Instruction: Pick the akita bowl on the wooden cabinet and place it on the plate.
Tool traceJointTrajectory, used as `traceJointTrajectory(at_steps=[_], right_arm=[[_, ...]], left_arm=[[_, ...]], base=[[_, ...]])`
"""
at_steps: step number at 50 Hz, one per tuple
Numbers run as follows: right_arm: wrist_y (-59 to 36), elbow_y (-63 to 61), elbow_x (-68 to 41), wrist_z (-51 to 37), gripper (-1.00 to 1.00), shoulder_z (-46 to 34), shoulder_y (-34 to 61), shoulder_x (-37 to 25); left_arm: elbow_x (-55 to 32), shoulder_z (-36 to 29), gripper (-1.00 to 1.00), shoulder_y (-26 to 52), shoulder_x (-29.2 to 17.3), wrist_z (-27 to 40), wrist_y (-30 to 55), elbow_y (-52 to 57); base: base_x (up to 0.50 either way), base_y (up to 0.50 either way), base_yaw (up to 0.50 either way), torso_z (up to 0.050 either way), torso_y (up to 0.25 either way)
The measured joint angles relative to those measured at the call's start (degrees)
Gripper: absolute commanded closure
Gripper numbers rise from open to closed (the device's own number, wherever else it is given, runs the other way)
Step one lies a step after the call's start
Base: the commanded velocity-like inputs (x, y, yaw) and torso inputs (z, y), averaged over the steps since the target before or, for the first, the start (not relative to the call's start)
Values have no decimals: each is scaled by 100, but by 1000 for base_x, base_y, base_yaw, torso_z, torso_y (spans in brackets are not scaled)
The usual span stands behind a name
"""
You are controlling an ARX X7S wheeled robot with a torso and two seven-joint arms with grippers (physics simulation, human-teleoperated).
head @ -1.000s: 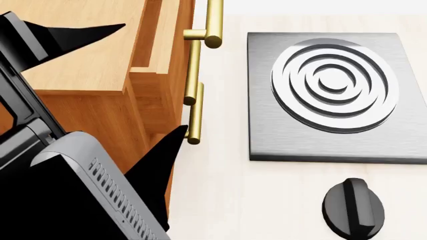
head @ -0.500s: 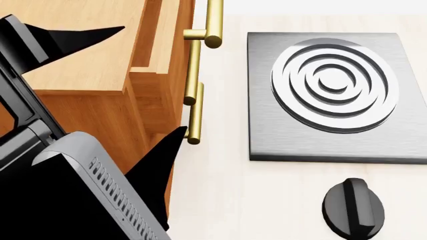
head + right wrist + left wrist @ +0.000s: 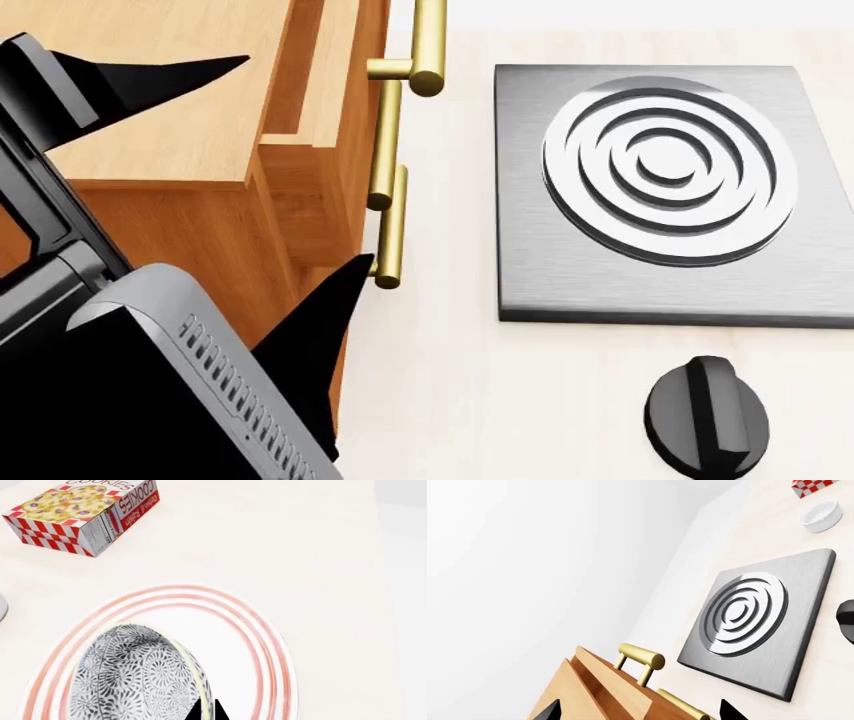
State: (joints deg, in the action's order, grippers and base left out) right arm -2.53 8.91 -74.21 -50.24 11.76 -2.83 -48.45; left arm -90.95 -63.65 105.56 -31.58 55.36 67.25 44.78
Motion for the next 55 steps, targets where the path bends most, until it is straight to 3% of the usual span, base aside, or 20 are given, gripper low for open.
traceJointTrajectory(at_steps=[20,21,55], right_arm=[[-34,67,97,15,100,-19,123,33],[-36,73,105,17,-100,-23,130,34],[-57,5,141,140,-100,-2,51,21]], left_arm=[[38,-35,-100,-43,-50,-6,-43,18],[41,-36,-100,-46,-53,-8,-45,19],[51,-70,-100,-60,-119,-4,-105,16]], base=[[0,0,0,0,0],[0,0,0,0,0],[0,0,0,0,0]])
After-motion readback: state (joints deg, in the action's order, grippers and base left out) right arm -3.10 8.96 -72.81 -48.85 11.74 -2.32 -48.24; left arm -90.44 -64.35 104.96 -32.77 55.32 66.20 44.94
